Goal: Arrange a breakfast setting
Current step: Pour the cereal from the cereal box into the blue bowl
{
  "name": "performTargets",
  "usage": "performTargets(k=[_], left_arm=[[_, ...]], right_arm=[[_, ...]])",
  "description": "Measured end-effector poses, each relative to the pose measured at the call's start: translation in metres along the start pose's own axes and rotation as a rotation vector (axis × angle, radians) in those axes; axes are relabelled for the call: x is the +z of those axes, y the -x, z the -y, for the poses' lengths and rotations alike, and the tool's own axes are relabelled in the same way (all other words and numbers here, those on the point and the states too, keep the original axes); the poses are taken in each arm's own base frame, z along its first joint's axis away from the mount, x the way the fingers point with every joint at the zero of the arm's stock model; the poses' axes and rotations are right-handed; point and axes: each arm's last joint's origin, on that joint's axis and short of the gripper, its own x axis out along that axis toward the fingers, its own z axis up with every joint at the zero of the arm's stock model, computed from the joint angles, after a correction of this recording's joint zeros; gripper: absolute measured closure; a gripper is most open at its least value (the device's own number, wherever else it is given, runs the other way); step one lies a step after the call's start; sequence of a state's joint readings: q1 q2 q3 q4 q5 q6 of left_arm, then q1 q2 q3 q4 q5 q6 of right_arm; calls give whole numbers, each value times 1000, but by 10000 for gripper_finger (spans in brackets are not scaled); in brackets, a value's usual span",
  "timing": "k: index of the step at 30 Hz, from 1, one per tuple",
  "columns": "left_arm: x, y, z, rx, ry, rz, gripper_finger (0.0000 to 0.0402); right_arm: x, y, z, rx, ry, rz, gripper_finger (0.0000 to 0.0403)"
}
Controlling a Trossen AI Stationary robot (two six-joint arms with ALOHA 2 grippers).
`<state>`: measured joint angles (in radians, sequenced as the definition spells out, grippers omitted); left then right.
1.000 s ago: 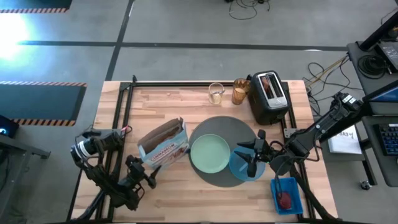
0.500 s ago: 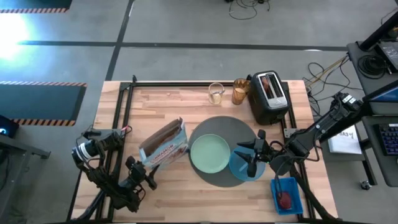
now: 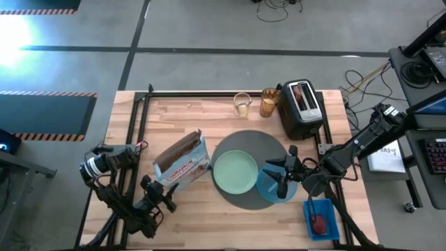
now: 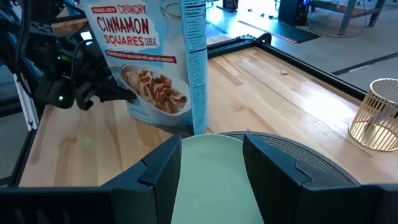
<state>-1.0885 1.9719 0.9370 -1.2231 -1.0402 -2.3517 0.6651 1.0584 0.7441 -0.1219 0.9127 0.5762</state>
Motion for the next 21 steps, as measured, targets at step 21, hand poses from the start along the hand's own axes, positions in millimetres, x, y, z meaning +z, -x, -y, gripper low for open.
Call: performTargets(k=[21], left_arm=[[55, 43, 43, 59, -43, -64, 300]], right_arm=[[0, 0, 0, 0, 0, 0, 239]])
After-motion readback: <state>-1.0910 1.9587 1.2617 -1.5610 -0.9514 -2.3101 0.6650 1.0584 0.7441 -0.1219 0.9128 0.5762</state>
